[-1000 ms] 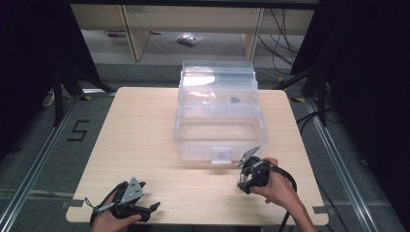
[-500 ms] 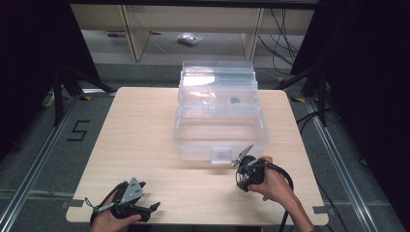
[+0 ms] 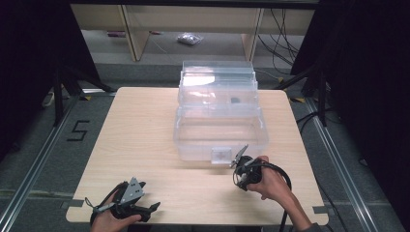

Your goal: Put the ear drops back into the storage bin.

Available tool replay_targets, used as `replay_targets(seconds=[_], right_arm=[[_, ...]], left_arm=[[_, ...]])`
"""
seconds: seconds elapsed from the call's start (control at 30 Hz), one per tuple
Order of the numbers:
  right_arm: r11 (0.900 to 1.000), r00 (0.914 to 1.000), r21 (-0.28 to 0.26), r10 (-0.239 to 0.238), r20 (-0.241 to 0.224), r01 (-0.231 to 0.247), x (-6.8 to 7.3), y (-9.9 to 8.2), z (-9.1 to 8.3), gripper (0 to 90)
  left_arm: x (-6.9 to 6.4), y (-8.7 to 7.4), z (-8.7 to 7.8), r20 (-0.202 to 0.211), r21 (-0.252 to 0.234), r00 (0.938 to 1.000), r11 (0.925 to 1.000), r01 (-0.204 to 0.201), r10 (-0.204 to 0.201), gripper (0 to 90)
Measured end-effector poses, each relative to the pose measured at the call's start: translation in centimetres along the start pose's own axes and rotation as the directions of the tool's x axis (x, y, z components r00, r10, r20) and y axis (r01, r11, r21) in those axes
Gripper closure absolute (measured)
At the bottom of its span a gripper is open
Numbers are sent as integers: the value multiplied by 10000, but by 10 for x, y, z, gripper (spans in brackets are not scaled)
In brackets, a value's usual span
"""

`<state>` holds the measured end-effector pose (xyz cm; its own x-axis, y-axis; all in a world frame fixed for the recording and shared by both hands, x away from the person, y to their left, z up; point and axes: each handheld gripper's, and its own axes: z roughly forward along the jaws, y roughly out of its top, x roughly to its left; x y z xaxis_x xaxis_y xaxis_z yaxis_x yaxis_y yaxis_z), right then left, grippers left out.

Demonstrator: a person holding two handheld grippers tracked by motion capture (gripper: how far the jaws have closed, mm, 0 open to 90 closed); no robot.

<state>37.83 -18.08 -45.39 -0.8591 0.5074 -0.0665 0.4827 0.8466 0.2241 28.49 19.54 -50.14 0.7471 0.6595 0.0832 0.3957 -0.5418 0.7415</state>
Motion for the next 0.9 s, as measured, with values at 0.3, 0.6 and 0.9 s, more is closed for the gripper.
replay_targets(seconds=[0.3, 0.6, 0.9], right_arm=[[9990, 9995, 333, -301, 25, 300, 0, 4, -4, 601], [9996, 9996, 110, -274, 44, 274, -4, 6, -20, 602], [9992, 9999, -384, -69, 148, 75, -10, 5, -43, 602]], left_arm=[[0, 0, 0, 22, 8, 10000, 10000, 88, -88, 164], [-1, 0, 0, 18, 18, 9999, 9999, 111, -111, 163], [-1, 0, 1, 85, -47, 9999, 10000, 85, -85, 164]])
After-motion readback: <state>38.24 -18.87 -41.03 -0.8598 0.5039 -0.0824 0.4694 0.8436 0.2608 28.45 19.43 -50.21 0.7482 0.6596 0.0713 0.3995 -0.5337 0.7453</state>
